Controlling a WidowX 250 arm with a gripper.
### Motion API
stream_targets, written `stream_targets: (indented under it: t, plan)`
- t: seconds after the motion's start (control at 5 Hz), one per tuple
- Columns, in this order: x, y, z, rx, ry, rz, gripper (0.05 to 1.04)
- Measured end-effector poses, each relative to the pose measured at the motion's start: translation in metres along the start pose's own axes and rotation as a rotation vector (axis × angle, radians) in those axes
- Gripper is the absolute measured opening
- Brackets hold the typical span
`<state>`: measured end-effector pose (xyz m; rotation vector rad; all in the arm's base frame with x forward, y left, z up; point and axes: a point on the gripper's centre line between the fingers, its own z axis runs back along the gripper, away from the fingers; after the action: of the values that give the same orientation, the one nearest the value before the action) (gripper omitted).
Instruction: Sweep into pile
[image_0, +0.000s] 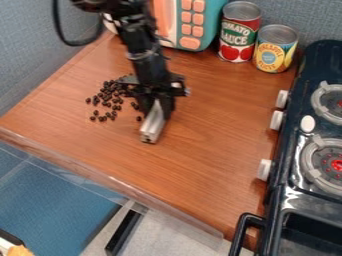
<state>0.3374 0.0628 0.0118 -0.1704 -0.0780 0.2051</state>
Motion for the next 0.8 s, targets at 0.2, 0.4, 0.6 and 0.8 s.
stream_targets:
  t: [0.2,0.4,0.6,0.8]
  plan:
    - [0.0,0.017,0.003,-0.006,-0.001,0.016,0.405]
    - [0.0,0.03,0.005,-0.012,-0.001,0.021,0.396]
    - [0.0,0.045,0.007,-0.013,-0.006,0.033,0.393]
    - [-0.002,0.053,0.008,-0.013,-0.005,0.032,0.393]
